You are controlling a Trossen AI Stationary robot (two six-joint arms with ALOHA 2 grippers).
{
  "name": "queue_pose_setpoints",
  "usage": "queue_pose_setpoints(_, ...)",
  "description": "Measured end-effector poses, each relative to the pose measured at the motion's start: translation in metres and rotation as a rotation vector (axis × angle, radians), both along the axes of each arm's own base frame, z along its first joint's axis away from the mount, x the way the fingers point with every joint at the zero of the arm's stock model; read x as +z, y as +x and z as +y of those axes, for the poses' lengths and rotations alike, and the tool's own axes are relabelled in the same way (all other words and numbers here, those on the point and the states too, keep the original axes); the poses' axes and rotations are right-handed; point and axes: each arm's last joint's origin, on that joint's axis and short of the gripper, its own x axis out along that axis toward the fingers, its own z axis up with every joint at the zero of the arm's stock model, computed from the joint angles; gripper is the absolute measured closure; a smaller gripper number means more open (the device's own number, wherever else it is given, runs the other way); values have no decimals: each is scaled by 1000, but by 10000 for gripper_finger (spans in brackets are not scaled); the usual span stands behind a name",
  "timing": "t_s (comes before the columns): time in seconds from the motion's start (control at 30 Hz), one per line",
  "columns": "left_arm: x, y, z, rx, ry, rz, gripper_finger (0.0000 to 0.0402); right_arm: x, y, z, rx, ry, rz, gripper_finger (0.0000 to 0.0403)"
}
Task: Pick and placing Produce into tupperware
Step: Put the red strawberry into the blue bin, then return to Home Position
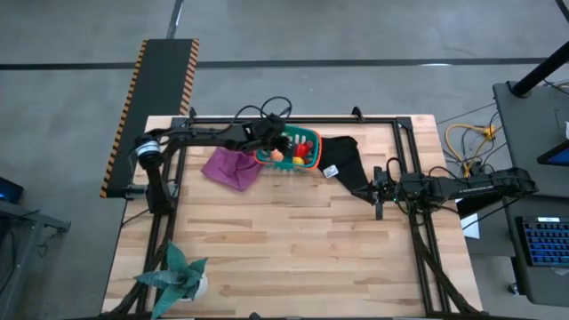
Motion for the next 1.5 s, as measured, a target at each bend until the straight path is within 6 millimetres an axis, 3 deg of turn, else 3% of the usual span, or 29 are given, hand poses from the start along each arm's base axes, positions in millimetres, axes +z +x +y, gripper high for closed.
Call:
queue_pose_setpoints(0.23,-7,2,1,-7,-14,13,288,0,0,0,0,0,0,394)
queue_pose_setpoints(0.6,-5,3,-2,-77,-41,-3,227,0,0,0,0,0,0,394)
queue_pose_setpoints(0.8,-1,3,-4,-124,-27,-9,215,0,0,0,1,-4,0,394)
queue_pose_setpoints(0.9,10,7,-6,-191,-11,-67,215,0,0,0,4,-16,1,394)
queue_pose_setpoints(1.03,38,20,-21,-413,98,-228,215,0,0,0,6,-23,0,394)
queue_pose_setpoints(1.27,100,31,-79,-756,636,-479,215,5,1,0,22,-74,-18,394)
queue_pose_setpoints(1.5,130,11,-102,-811,754,-511,214,52,4,2,101,-201,-164,394)
